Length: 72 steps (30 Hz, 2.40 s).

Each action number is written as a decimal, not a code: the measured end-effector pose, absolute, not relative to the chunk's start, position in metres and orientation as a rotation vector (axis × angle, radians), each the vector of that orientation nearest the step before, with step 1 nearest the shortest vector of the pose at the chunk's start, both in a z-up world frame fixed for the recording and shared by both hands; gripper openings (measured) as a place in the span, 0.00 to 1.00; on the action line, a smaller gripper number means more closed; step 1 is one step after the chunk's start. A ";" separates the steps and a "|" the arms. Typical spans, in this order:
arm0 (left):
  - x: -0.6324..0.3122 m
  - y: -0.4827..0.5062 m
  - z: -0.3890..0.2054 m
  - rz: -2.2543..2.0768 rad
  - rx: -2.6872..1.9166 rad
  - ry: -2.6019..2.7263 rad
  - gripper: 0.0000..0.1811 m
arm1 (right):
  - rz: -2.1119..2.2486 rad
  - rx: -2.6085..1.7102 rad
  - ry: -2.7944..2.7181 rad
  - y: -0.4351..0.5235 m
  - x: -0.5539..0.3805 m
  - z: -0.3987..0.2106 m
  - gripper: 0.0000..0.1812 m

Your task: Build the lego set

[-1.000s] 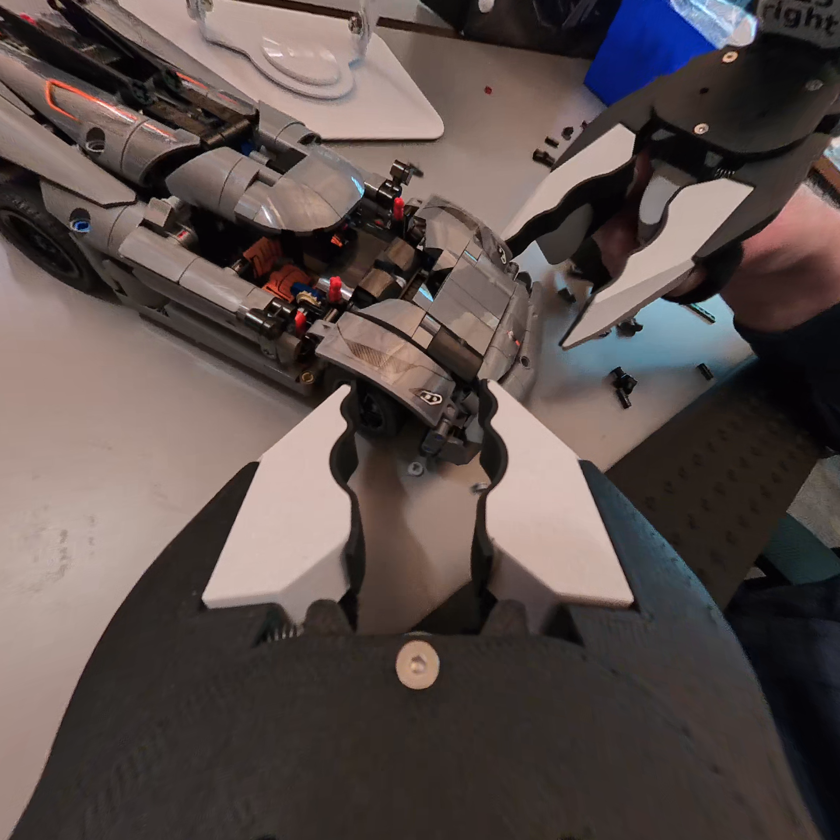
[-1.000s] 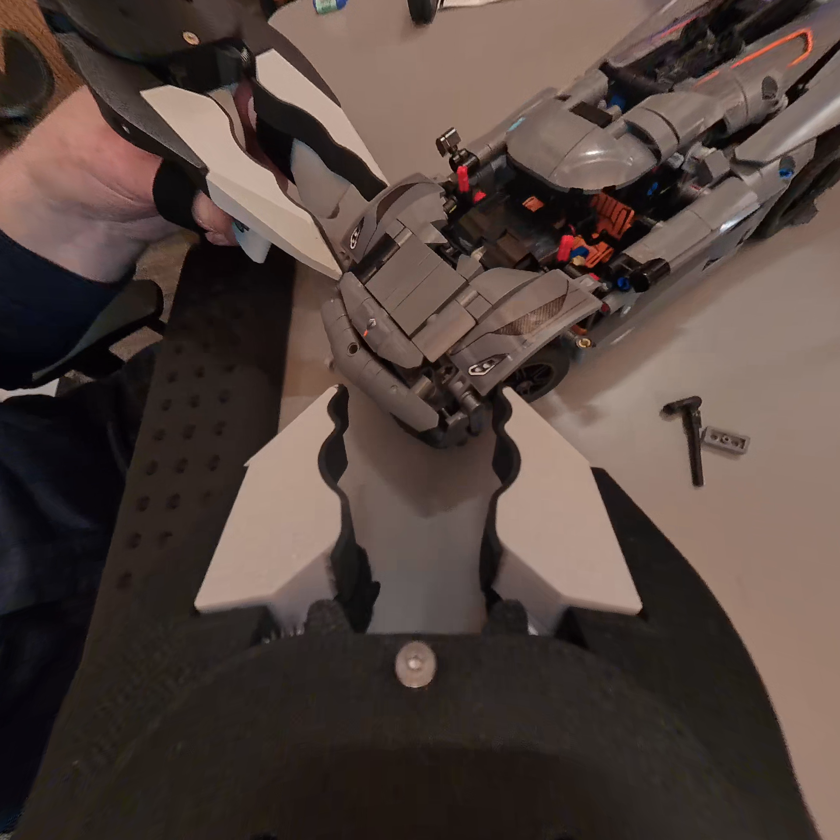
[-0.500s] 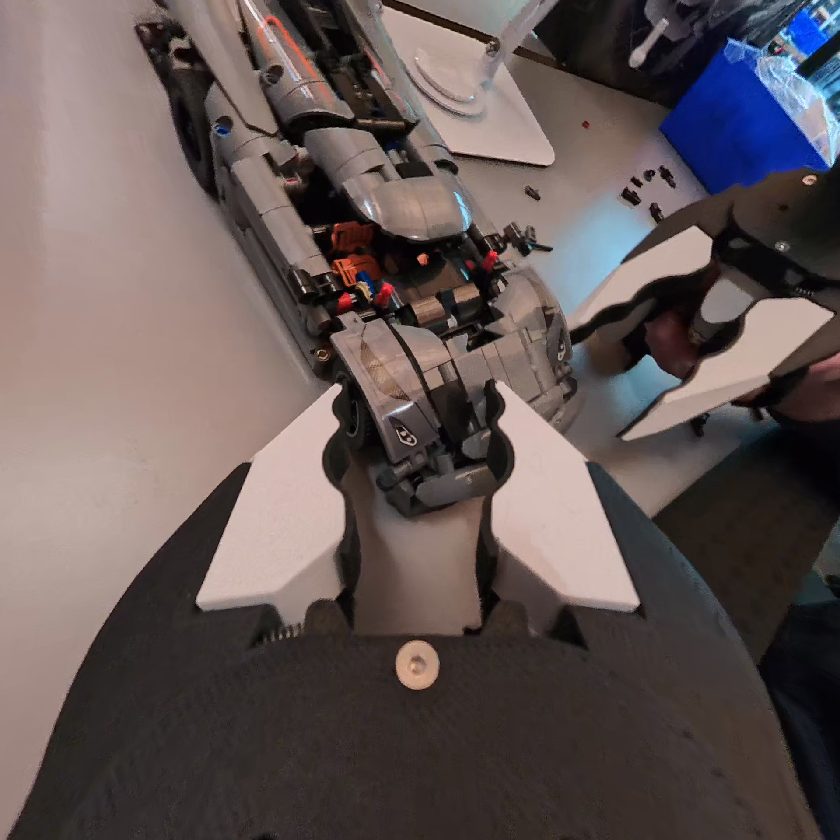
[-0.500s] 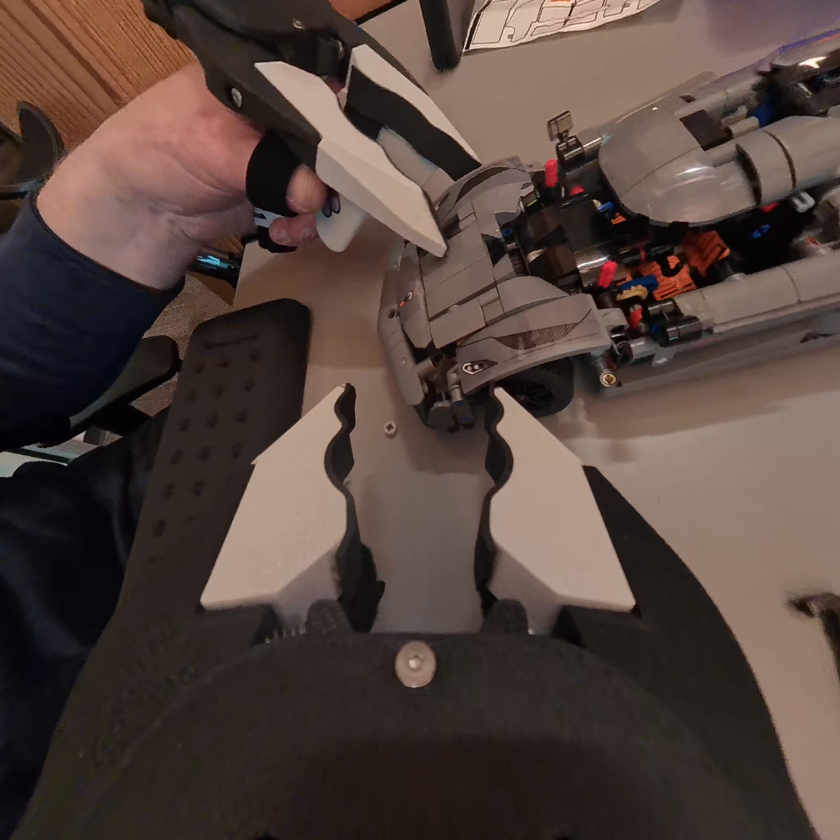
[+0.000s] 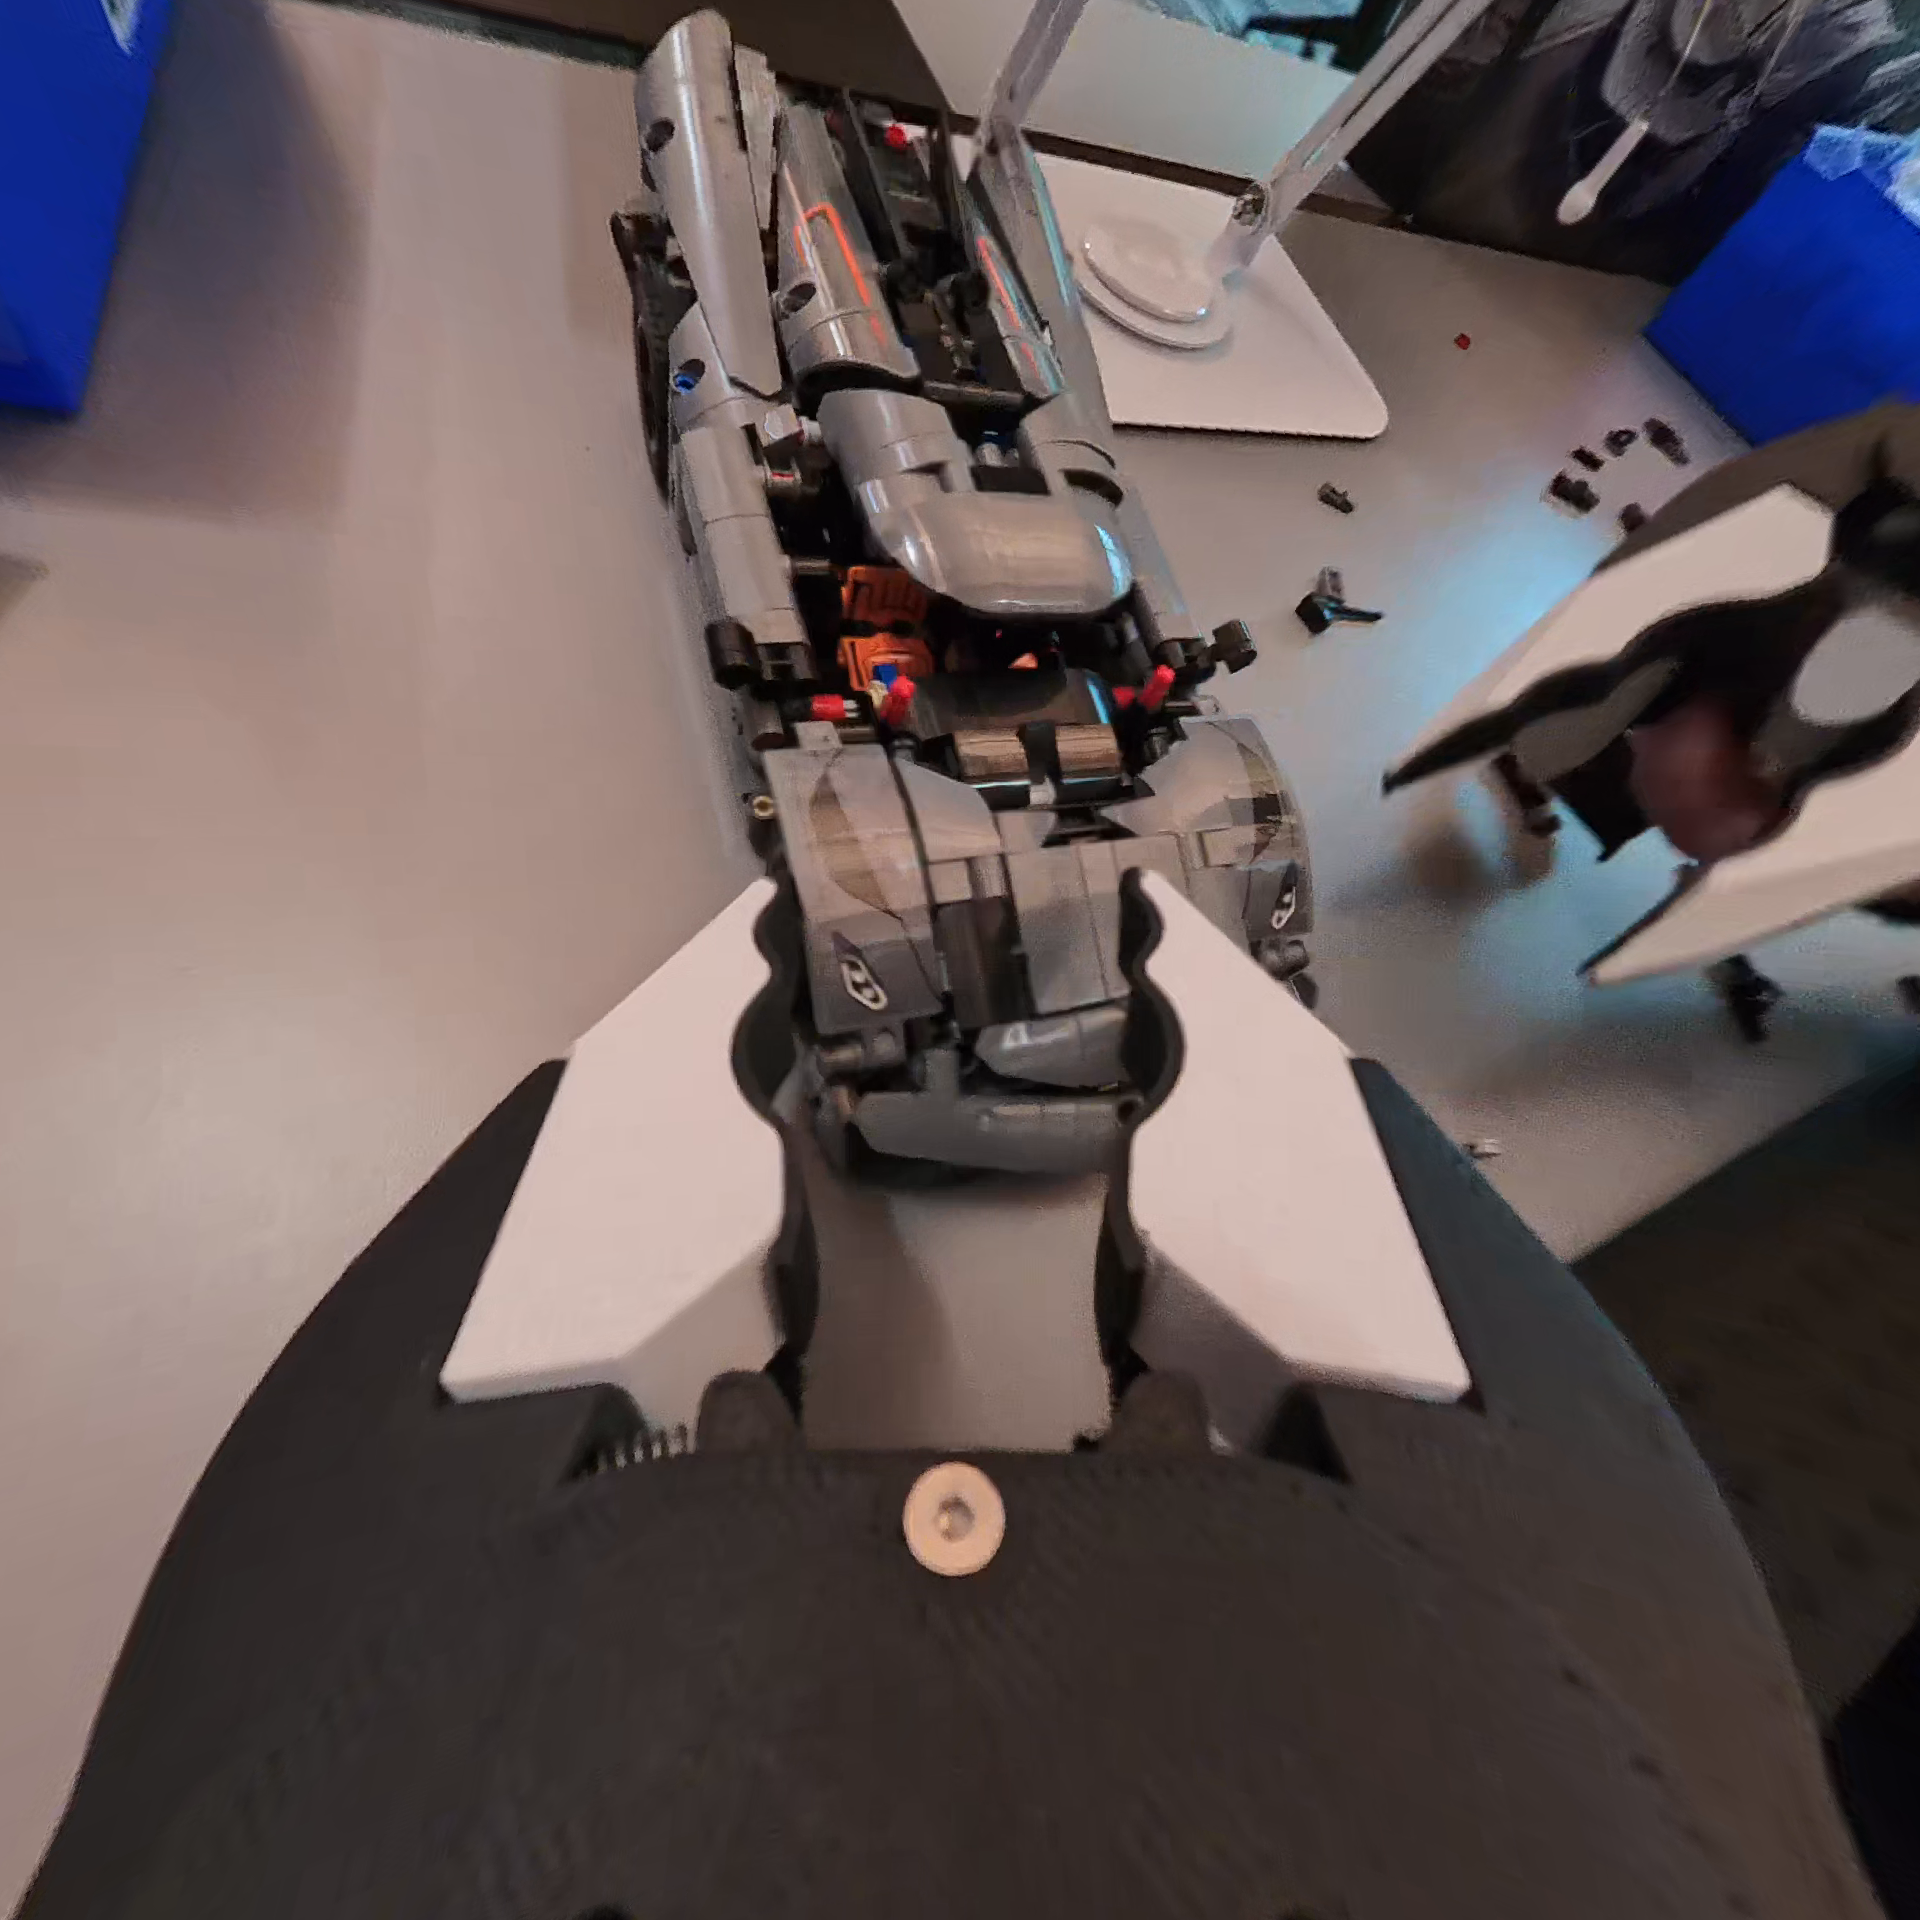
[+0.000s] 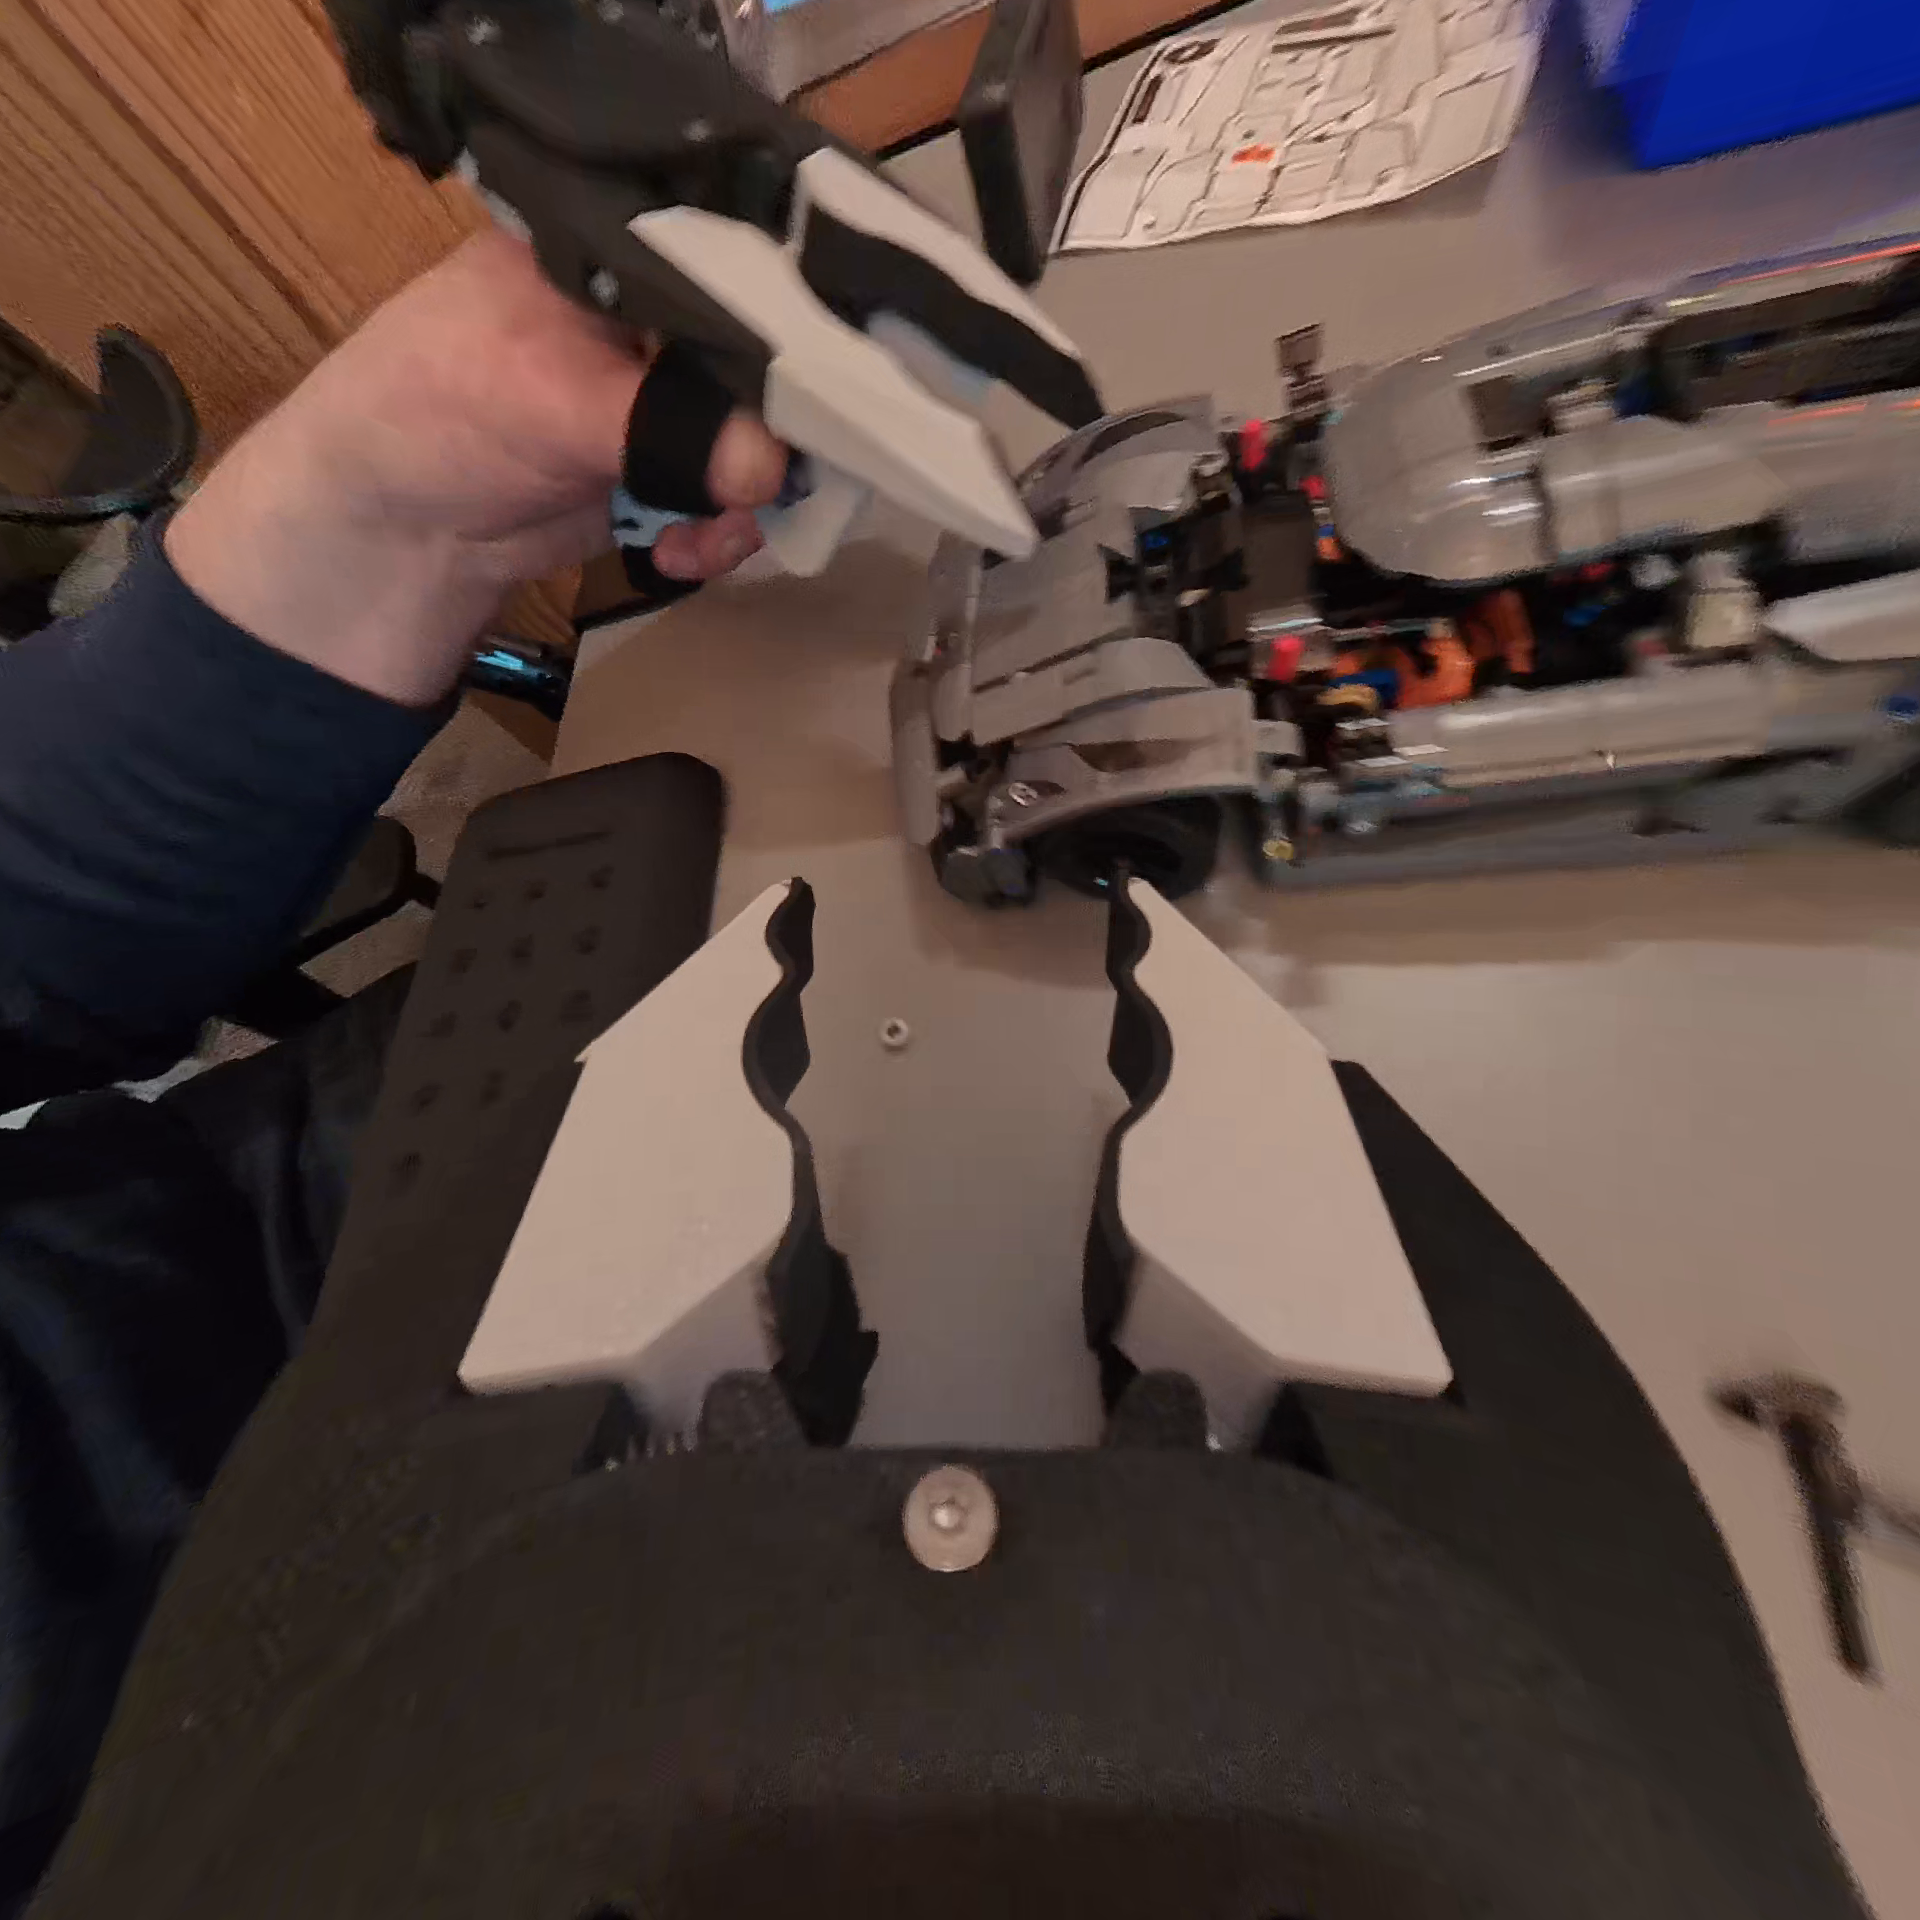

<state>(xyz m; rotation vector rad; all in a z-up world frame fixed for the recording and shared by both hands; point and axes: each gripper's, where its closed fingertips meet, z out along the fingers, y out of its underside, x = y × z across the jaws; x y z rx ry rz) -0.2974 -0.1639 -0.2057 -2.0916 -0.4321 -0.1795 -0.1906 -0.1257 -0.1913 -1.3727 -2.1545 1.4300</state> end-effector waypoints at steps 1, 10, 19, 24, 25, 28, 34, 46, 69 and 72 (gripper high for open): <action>-0.295 -0.165 -0.205 -0.127 -2.092 -0.431 0.37 | 1.424 -1.384 -2.133 -0.116 -0.187 -0.190 0.31; -0.272 -0.145 -0.202 0.272 -2.186 -0.347 0.64 | 1.371 -1.449 -2.029 -0.063 -0.169 -0.197 0.29; -0.278 -0.136 -0.228 0.559 -2.340 -0.305 0.72 | 1.342 -1.464 -2.016 -0.055 -0.168 -0.203 0.29; -0.277 -0.138 -0.229 0.518 -2.358 -0.277 0.69 | 1.334 -1.455 -2.010 -0.053 -0.167 -0.200 0.29; -0.278 -0.140 -0.229 0.512 -2.364 -0.273 0.69 | 1.332 -1.455 -2.007 -0.052 -0.167 -0.200 0.29; -0.279 -0.145 -0.229 0.490 -2.376 -0.263 0.69 | 1.318 -1.456 -2.006 -0.049 -0.167 -0.201 0.29; -0.288 -0.164 -0.229 0.490 -2.397 -0.253 0.68 | 1.294 -1.445 -2.011 -0.049 -0.167 -0.204 0.28; -0.319 -0.211 -0.231 0.508 -2.394 -0.395 0.69 | 1.276 -1.420 -1.981 -0.043 -0.165 -0.197 0.28; -0.309 -0.243 -0.219 0.519 -2.336 -0.469 0.63 | 1.182 -1.311 -1.757 0.016 -0.153 -0.163 0.24; -0.307 -0.237 -0.222 0.529 -2.337 -0.464 0.63 | 1.192 -1.310 -1.761 0.013 -0.153 -0.162 0.24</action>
